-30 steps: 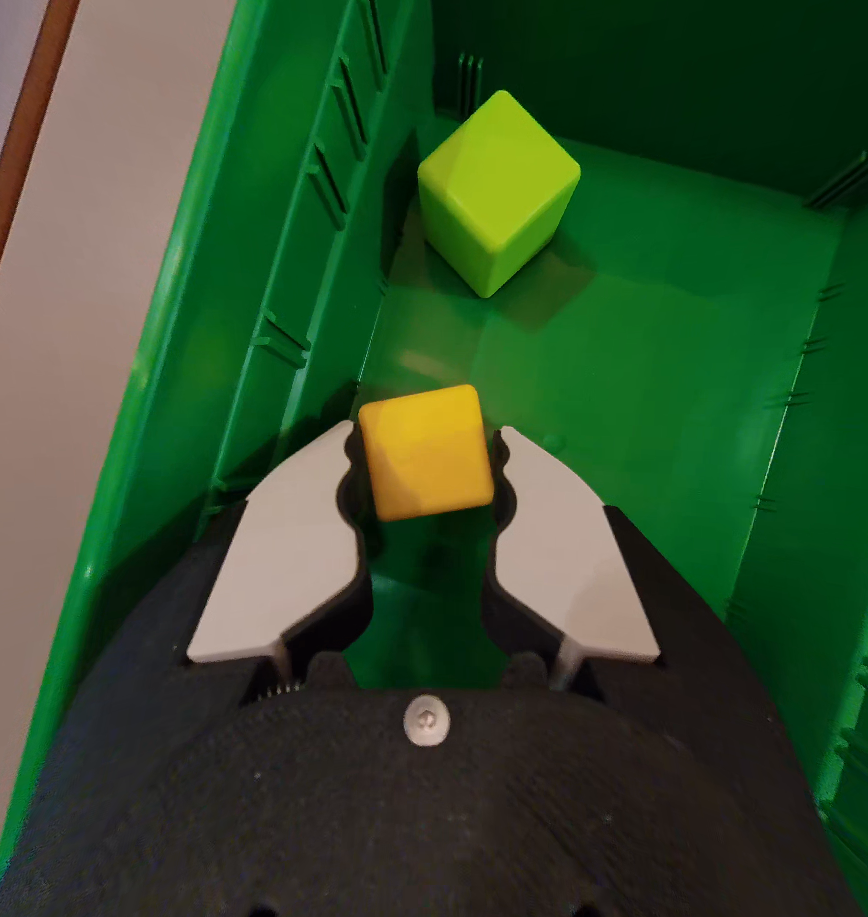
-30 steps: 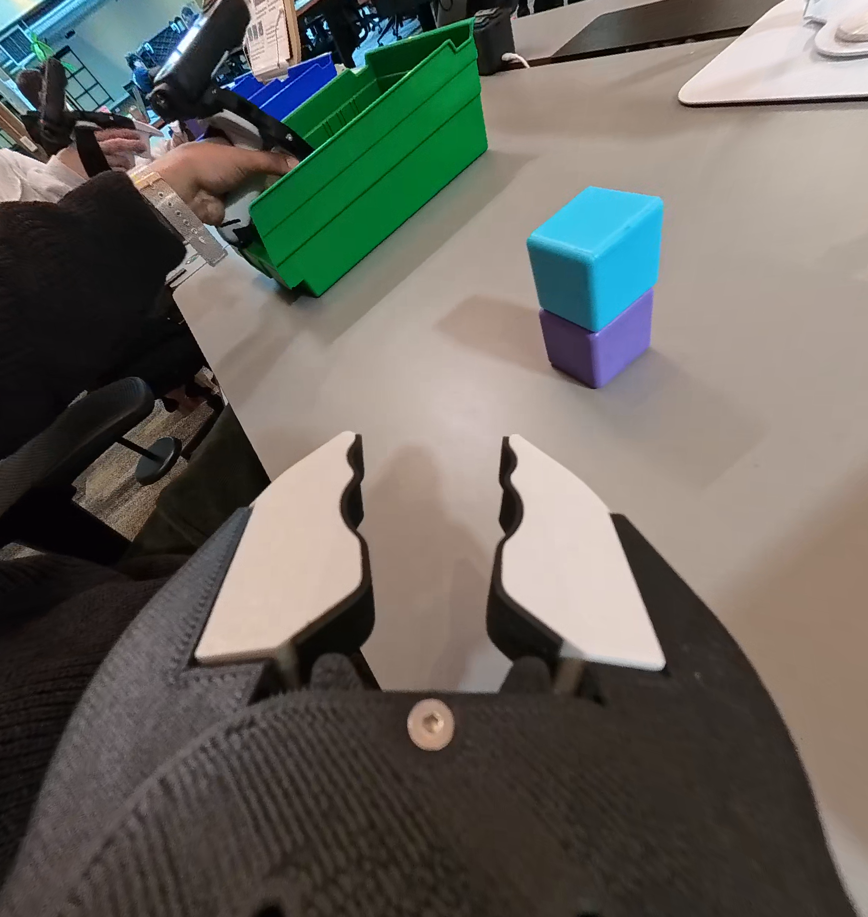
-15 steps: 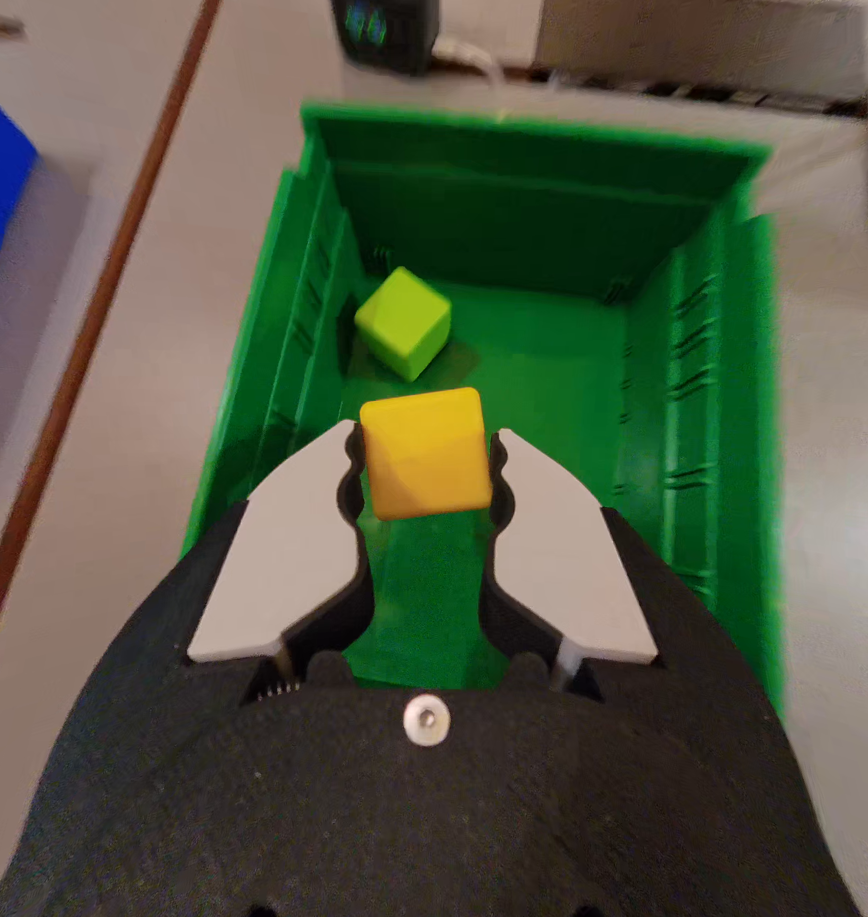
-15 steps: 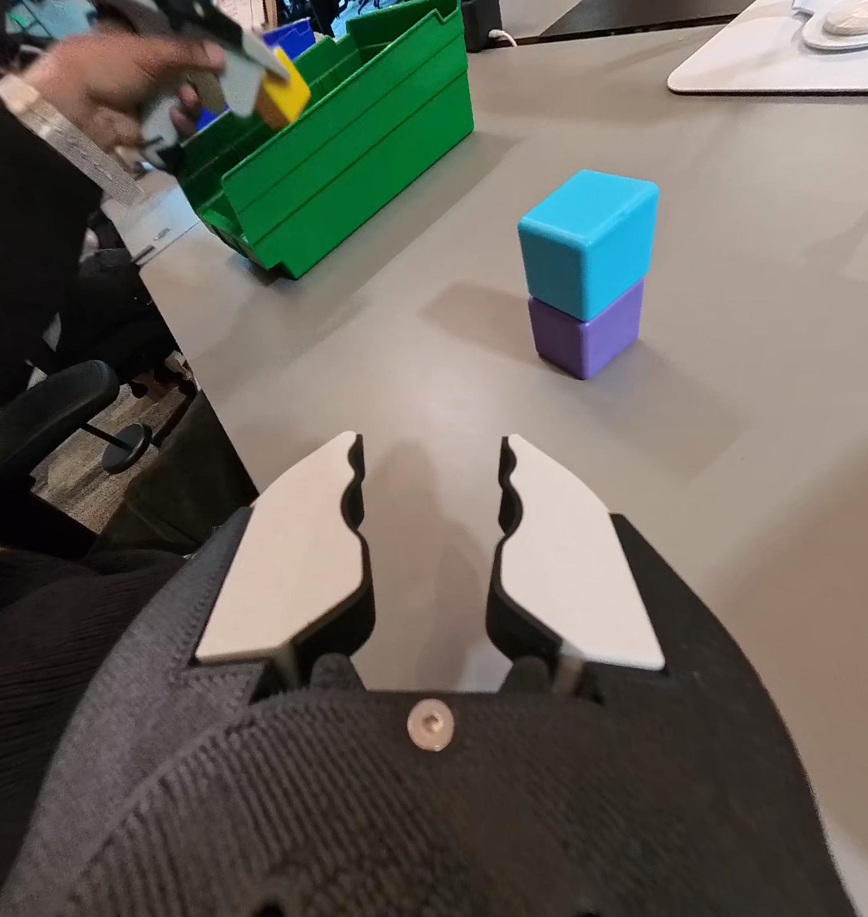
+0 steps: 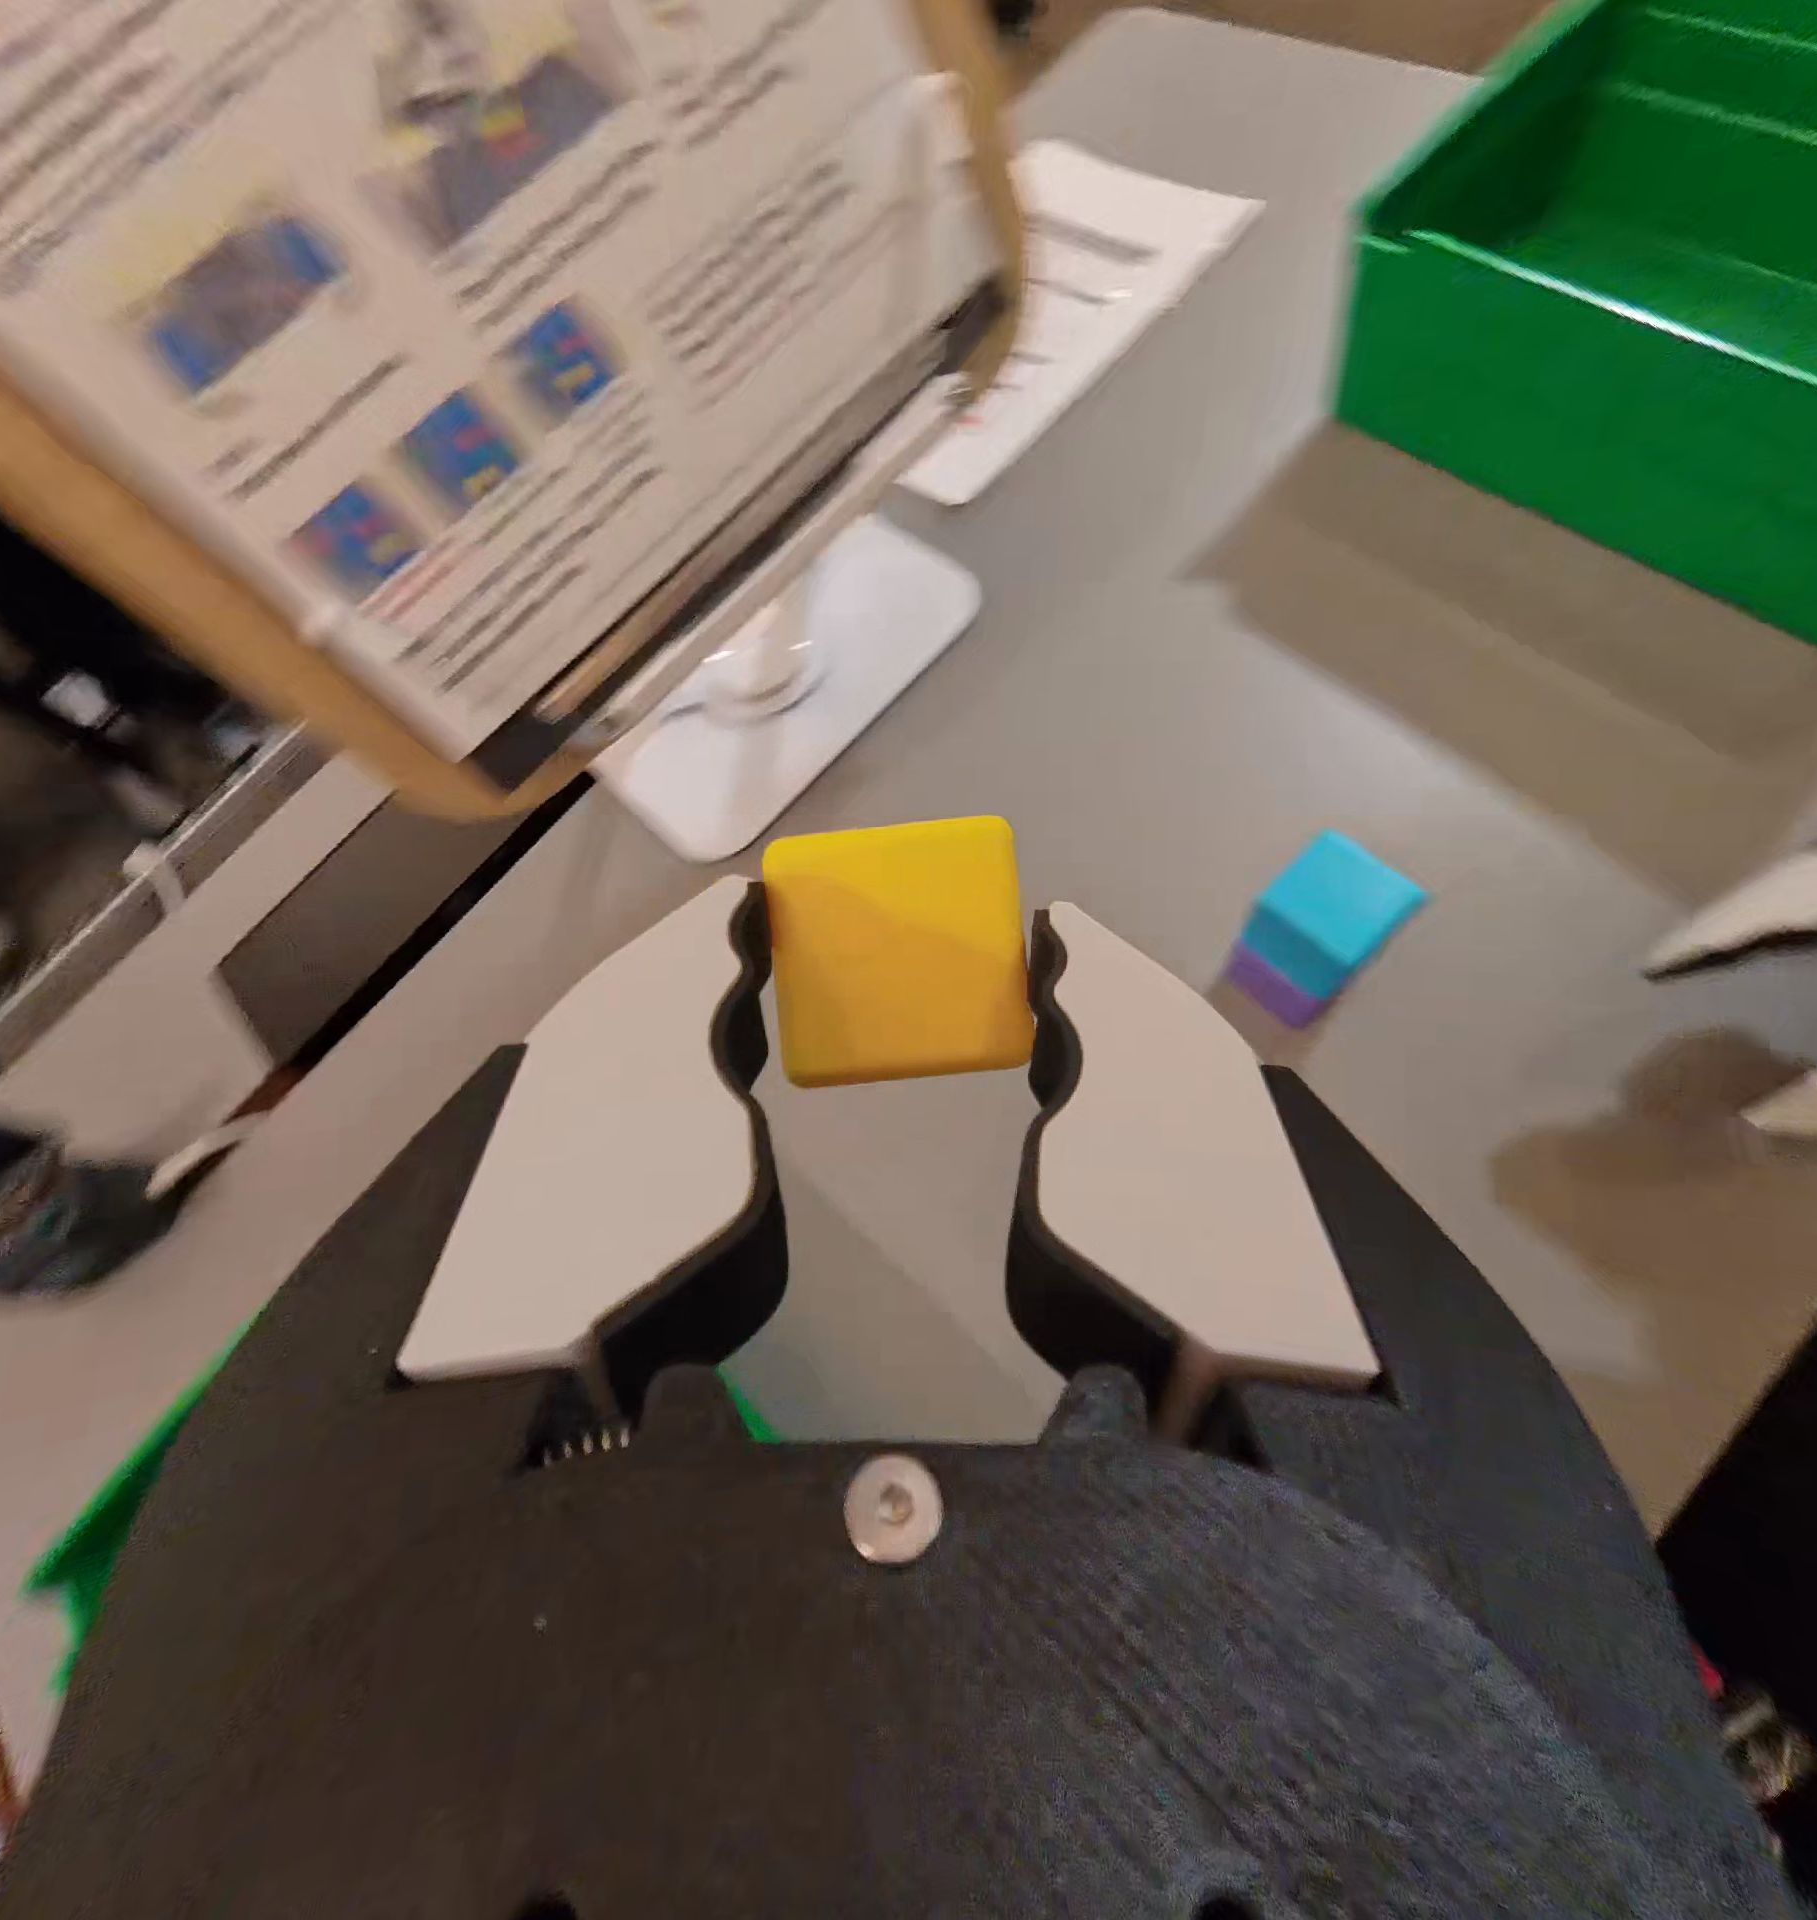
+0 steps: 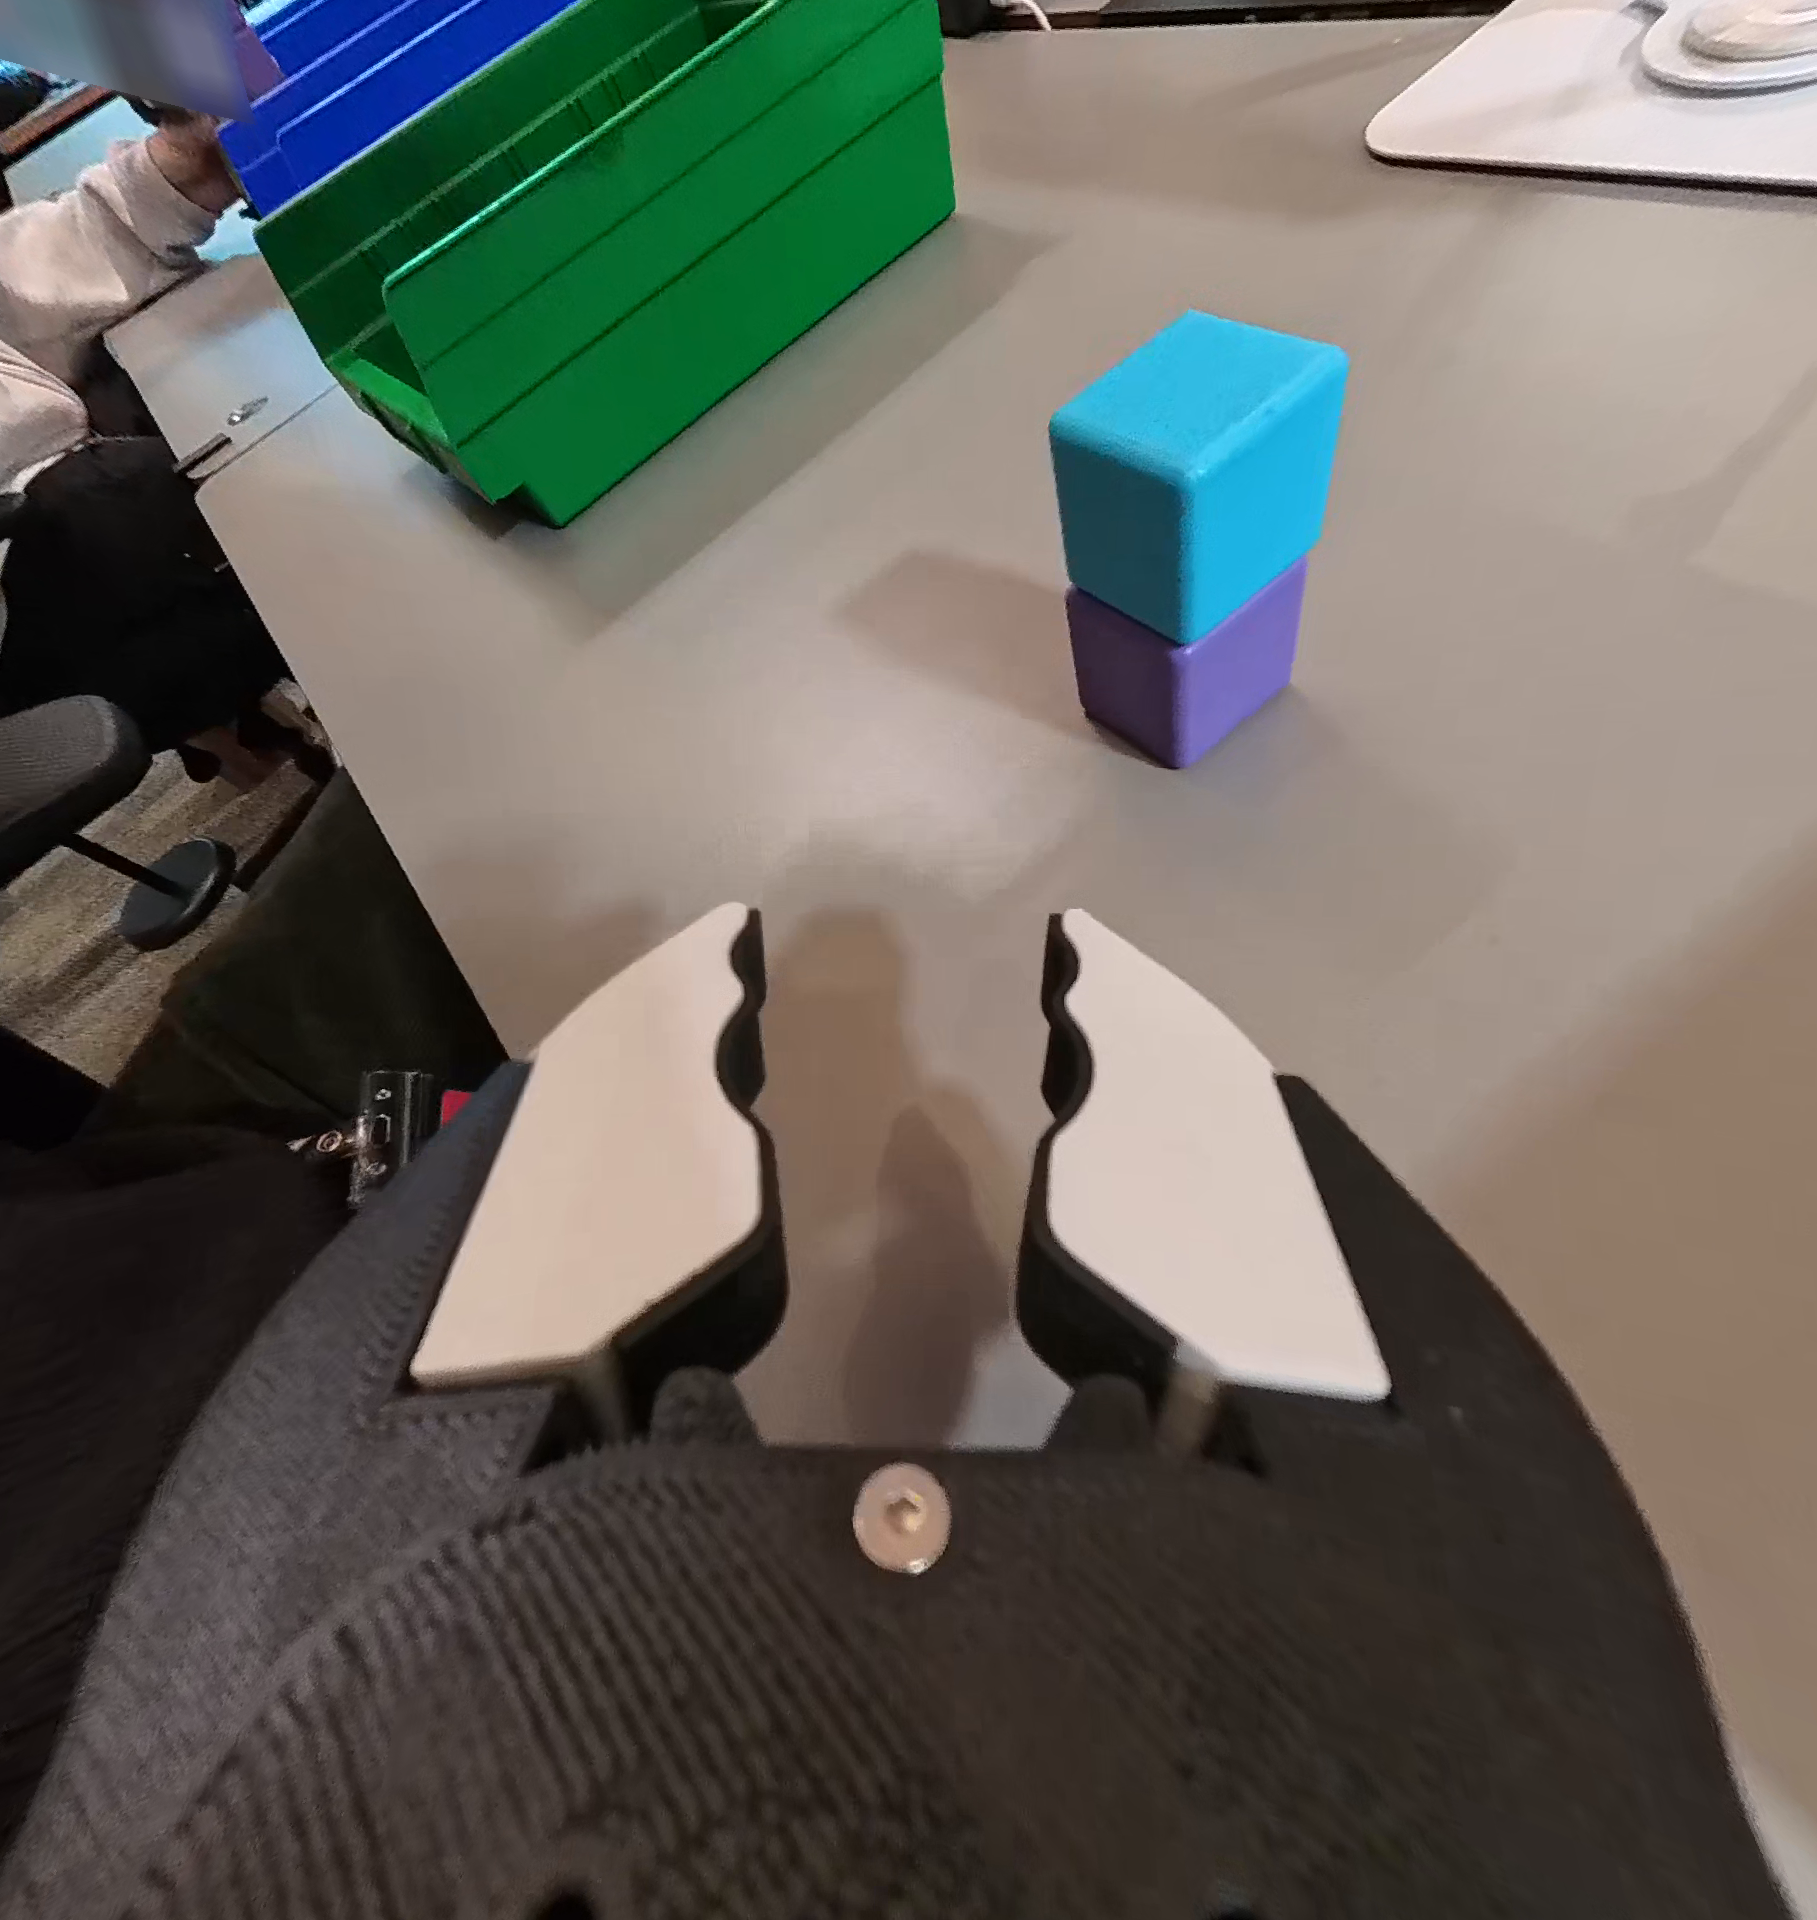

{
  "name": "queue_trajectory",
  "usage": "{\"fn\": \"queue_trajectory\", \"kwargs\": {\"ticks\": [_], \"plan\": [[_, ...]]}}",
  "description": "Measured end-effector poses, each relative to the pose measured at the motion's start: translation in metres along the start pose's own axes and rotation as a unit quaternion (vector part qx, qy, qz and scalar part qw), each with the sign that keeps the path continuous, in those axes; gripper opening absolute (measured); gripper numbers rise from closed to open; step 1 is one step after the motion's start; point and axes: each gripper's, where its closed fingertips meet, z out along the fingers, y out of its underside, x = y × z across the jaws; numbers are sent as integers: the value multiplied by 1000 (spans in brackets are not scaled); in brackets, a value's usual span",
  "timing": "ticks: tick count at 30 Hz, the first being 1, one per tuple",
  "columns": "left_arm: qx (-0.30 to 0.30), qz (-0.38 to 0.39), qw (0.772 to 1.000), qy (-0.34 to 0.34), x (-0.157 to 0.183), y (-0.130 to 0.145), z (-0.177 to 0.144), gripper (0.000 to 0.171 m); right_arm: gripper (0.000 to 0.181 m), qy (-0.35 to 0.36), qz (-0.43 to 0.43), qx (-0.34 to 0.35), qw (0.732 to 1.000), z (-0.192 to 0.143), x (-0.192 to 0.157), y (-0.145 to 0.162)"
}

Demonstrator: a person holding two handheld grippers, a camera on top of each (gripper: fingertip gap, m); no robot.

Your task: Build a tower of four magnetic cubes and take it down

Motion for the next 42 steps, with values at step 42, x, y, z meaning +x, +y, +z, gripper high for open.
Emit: {"fn": "queue_trajectory", "kwargs": {"ticks": [42], "plan": [[-103, 281, 883, 362, 156, 41, 105, 49, 49, -1, -3, 0, 1000, -3, 1, 1]]}}
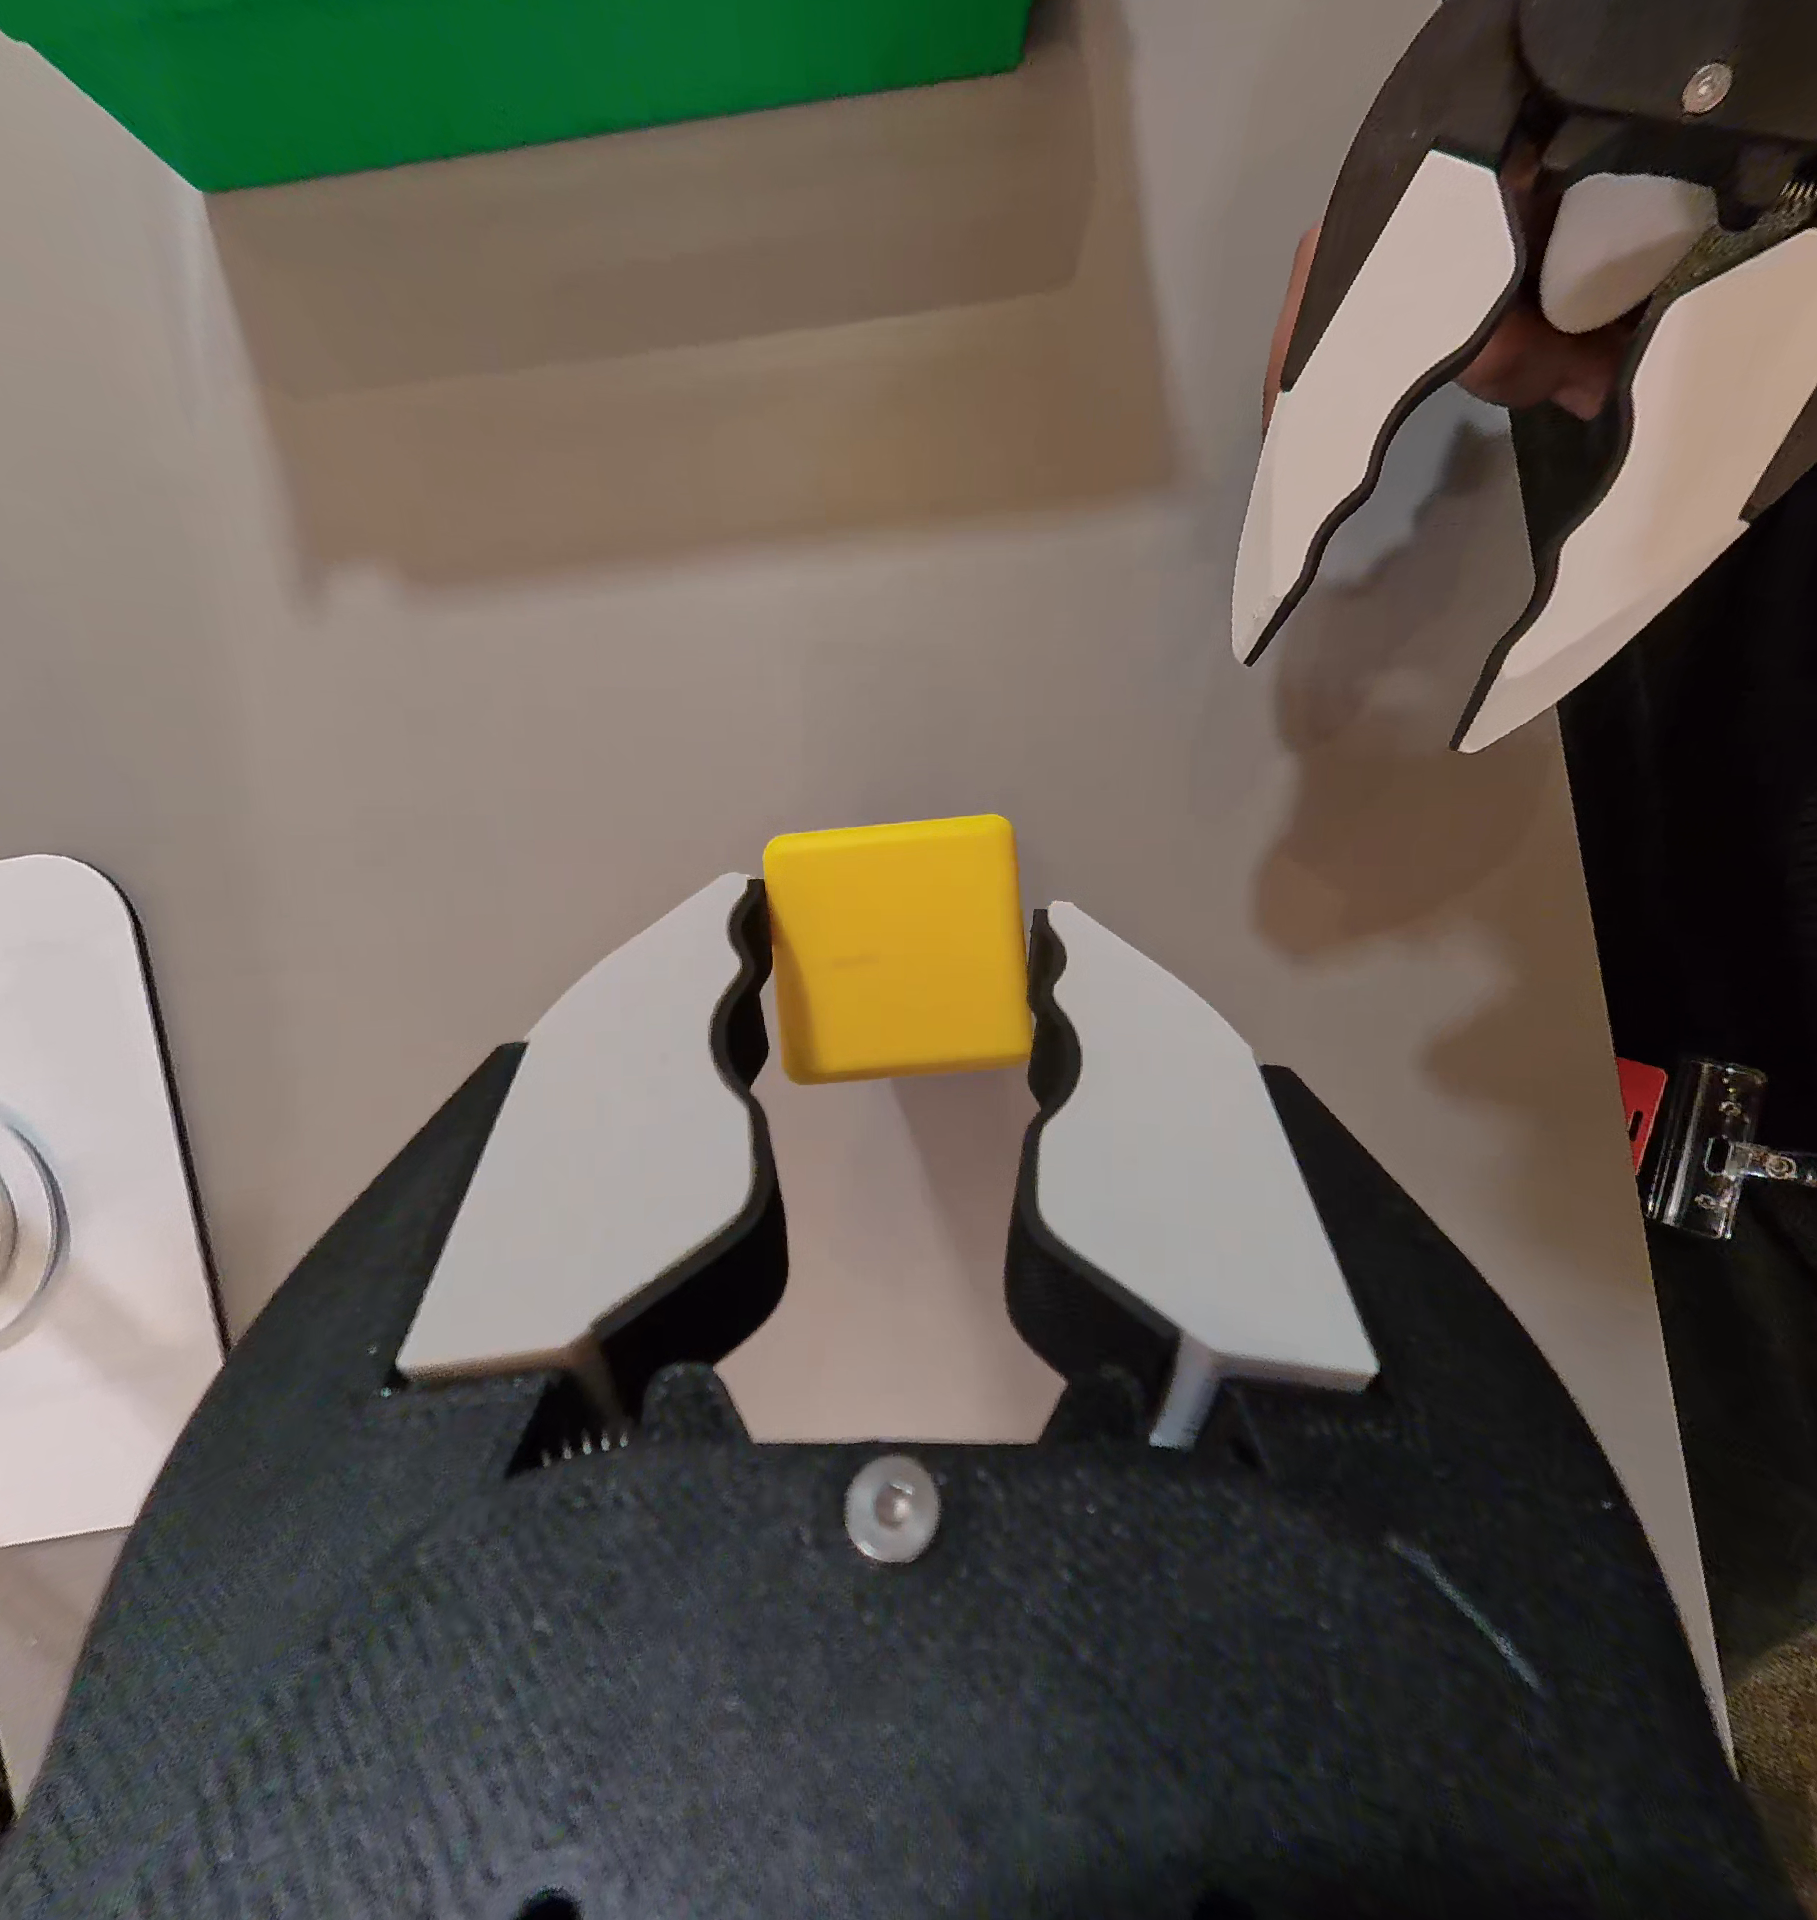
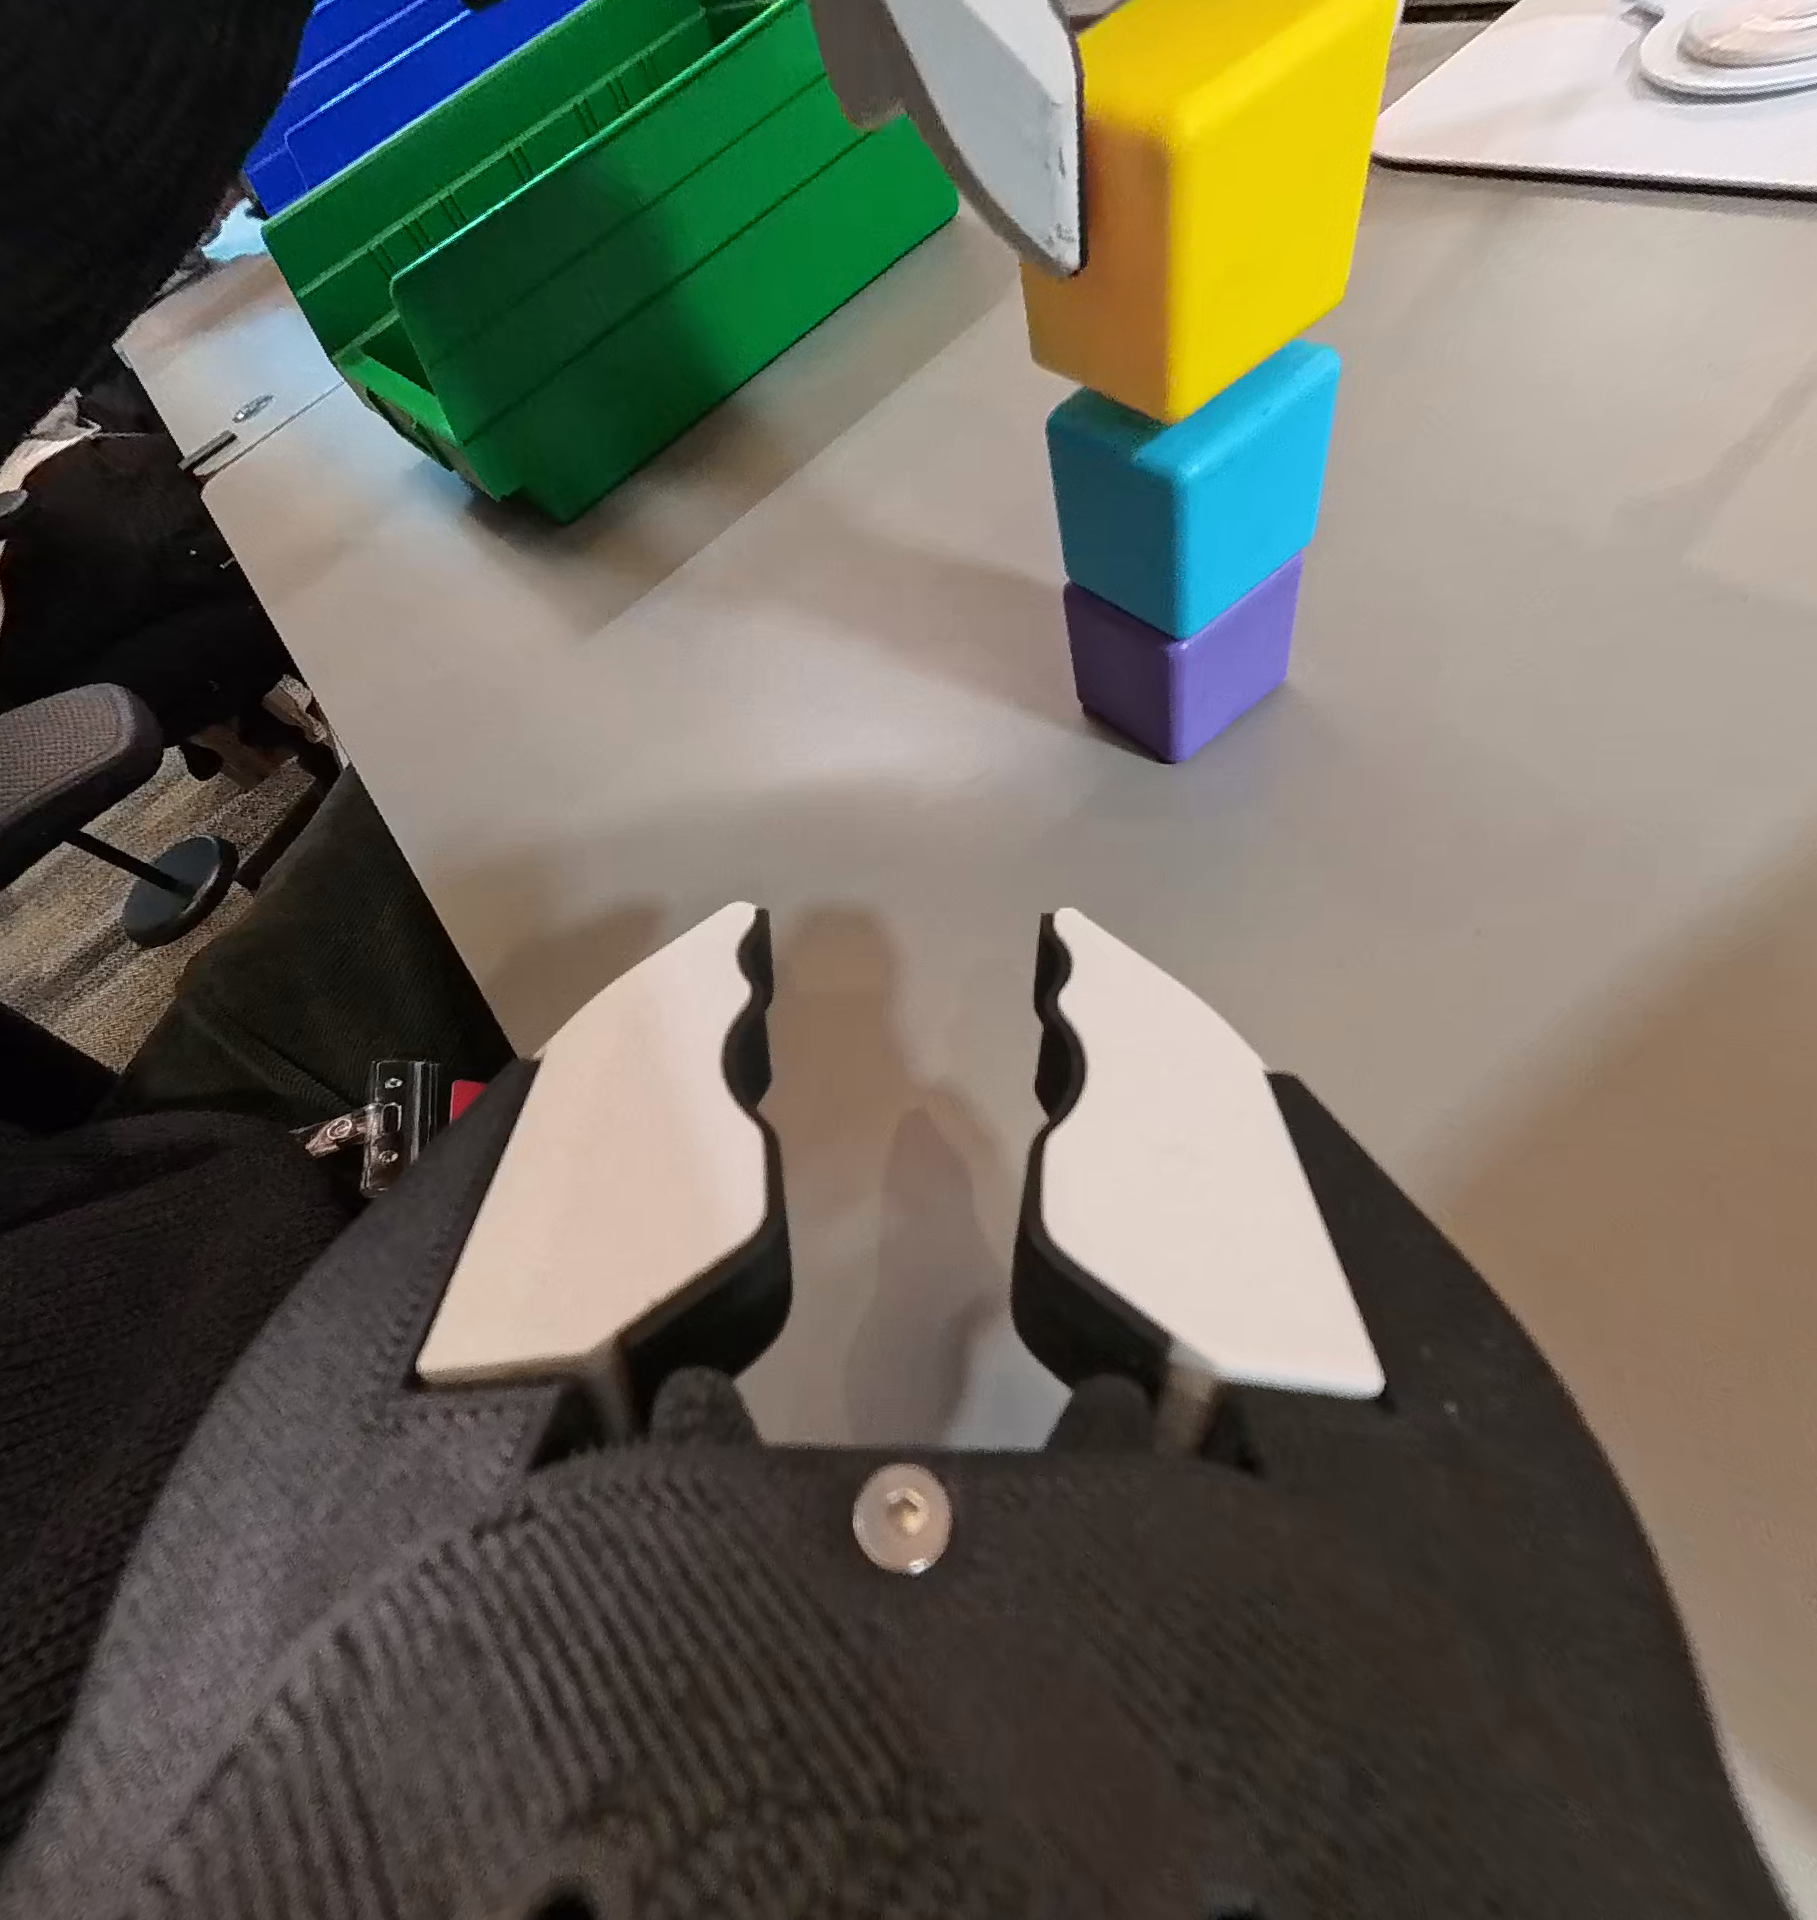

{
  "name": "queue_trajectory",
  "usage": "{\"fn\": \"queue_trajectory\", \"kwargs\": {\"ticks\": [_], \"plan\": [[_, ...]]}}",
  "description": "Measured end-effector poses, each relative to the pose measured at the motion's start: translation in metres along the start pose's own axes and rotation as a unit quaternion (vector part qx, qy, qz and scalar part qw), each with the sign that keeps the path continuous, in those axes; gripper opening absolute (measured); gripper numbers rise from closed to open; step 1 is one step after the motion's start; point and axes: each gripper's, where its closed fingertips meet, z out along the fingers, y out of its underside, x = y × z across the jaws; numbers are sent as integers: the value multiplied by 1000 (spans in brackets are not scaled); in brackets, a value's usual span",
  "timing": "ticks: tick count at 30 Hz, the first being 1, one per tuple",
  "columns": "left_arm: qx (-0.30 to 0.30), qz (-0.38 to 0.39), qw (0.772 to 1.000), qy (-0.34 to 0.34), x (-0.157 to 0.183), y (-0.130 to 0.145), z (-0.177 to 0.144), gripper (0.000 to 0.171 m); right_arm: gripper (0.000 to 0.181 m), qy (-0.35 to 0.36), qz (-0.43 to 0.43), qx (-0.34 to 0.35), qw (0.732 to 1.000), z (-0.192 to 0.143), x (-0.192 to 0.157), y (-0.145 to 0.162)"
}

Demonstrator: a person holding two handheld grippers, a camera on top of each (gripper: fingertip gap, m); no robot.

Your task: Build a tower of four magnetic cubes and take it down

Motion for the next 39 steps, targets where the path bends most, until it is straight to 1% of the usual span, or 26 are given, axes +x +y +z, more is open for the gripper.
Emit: {"fn": "queue_trajectory", "kwargs": {"ticks": [4, 11, 20, 27, 30, 31, 32, 36, 38, 39], "plan": [[-13, 4, 1000, 0, 1, 3, 5, 50, 49, 0, 0, 0, 1000, 0, 0, 0], [-10, -2, 1000, 4, 1, 3, 6, 49, 49, 1, 0, 0, 1000, 0, 1, 0], [-8, -25, 1000, -13, 0, 2, 6, 50, 49, 0, -1, 0, 1000, 0, 0, 0], [-18, -20, 999, -30, 2, 4, 8, 50, 49, 1, -2, 0, 1000, 0, 0, 0], [-26, -24, 999, -38, 1, 5, 10, 54, 49, 1, -2, 0, 1000, 0, 0, 0], [-29, -26, 998, -41, 1, 6, 10, 59, 49, 1, -2, 0, 1000, 0, 0, 0], [-28, -28, 998, -43, 0, 6, 11, 68, 49, 1, -2, 0, 1000, 0, 0, 0], [-2, -40, 998, -42, 1, 0, 3, 70, 49, 2, -2, 1, 1000, -1, 0, -1], [29, -52, 996, -61, -2, -4, -15, 70, 49, 2, -1, 2, 1000, -1, 0, -1], [52, -62, 994, -77, -5, -6, -29, 70, 49, 2, 0, 3, 1000, -2, 1, -1]]}}
